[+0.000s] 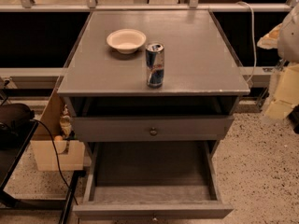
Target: Place redbull can into middle drawer
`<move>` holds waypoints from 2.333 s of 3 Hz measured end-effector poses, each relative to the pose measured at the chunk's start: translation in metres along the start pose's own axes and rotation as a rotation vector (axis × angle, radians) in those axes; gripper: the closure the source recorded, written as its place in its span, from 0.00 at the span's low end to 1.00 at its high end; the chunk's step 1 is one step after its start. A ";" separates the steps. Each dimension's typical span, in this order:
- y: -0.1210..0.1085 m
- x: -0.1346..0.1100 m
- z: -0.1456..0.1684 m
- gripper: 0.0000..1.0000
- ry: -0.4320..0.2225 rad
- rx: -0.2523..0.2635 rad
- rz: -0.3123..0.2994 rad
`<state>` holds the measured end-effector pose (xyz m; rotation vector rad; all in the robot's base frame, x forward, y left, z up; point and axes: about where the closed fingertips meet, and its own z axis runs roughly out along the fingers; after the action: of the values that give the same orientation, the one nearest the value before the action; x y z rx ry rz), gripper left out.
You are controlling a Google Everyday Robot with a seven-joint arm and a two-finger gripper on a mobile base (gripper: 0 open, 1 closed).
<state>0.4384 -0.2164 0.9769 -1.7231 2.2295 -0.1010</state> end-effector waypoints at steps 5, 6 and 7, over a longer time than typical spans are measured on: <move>-0.050 -0.083 0.093 0.00 -0.117 -0.014 -0.122; -0.071 -0.107 0.121 0.00 -0.146 -0.021 -0.117; -0.086 -0.119 0.134 0.00 -0.162 -0.027 -0.089</move>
Offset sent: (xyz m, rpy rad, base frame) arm 0.0491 0.0343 -0.0299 0.0531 -0.0278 0.0760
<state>0.5838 -0.1078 0.8963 -1.7775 2.0482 0.0468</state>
